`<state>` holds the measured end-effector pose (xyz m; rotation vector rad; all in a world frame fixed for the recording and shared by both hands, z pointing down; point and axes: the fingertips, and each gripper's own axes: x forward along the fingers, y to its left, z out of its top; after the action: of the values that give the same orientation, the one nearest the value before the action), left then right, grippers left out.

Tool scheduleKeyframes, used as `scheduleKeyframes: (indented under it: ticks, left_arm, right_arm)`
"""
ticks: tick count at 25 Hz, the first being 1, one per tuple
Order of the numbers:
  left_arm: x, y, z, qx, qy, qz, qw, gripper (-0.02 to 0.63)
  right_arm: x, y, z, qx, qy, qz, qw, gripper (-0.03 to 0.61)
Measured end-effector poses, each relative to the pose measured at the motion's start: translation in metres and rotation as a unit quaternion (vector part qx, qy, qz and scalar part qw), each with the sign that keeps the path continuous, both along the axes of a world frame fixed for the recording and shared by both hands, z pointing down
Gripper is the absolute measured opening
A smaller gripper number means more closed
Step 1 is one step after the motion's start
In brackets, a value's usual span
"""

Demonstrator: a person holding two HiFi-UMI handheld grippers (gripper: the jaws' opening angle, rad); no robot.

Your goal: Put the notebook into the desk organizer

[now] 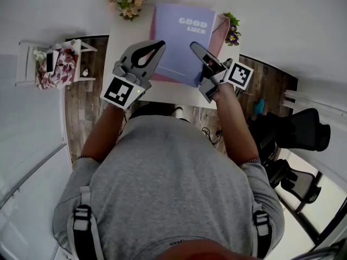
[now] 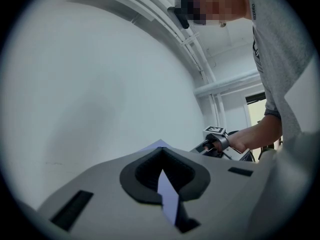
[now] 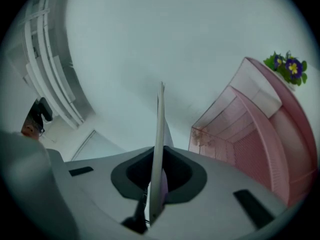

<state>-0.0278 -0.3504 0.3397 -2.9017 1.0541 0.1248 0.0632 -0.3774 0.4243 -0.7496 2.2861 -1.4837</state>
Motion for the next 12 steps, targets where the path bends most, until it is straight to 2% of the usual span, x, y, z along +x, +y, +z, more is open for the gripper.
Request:
scheduleKeyframes:
  ticks: [6,12]
  left_arm:
    - [0.000,-0.015,0.003,-0.008,0.002,0.005,1.0000,0.017]
    - [0.000,-0.033,0.012,-0.021,0.001,0.005,0.9998,0.017]
  right_arm:
    - [-0.007,-0.015,0.021,-0.062,-0.017,-0.017,0.998,0.040]
    - [-0.001,-0.037,0.046,-0.107,-0.012,-0.002,0.994,0.040]
